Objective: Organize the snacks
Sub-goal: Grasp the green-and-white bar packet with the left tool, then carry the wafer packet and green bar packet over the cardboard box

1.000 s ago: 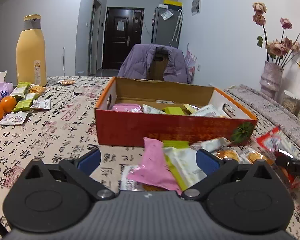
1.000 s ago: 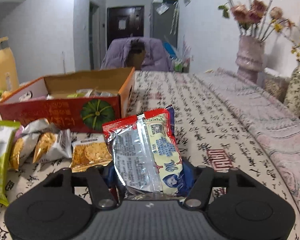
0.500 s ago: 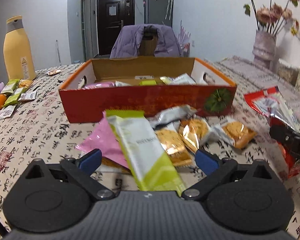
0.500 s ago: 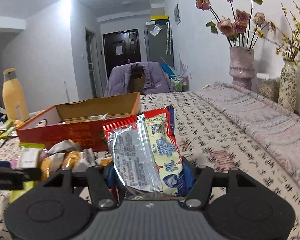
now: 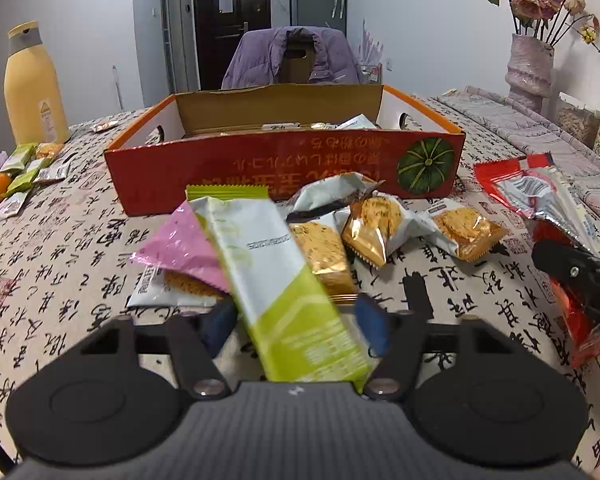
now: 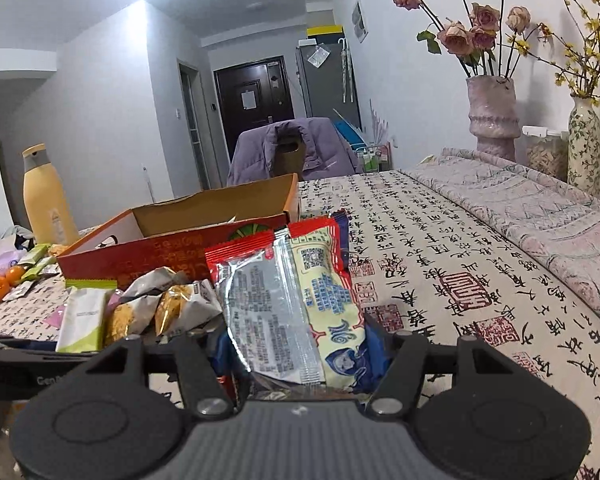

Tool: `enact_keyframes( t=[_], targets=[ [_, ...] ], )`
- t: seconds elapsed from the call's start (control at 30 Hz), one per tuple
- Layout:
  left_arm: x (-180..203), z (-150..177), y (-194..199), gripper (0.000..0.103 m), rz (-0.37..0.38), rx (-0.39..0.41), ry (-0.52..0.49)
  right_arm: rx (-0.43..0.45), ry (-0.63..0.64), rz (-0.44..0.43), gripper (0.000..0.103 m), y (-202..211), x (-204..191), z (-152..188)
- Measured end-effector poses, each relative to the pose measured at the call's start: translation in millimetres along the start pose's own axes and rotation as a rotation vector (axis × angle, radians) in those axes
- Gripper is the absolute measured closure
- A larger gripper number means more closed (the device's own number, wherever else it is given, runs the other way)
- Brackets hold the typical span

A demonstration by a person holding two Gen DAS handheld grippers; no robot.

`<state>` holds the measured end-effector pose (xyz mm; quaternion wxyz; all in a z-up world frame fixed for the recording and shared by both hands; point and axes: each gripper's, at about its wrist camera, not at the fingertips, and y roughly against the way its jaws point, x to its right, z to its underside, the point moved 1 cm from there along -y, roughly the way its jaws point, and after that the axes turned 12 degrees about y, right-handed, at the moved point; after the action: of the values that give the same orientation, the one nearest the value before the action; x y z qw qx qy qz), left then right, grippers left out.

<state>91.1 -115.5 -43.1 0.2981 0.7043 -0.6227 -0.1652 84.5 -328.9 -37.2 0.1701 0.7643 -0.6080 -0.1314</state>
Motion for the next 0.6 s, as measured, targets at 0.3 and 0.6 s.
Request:
enact_keyframes(
  t=[0.3, 0.6],
  targets=[
    [-14.9, 4.2, 14.8, 0.062, 0.046, 0.007, 0.023, 0.001, 0.012, -0.004, 0.042, 11.4, -7.2, 0.7],
    [-28.7, 1.5, 39.7, 0.063, 0.085, 0.073, 0.029, 0.004, 0.029, -0.009, 0.042, 17.0, -15.4, -1.3]
  ],
)
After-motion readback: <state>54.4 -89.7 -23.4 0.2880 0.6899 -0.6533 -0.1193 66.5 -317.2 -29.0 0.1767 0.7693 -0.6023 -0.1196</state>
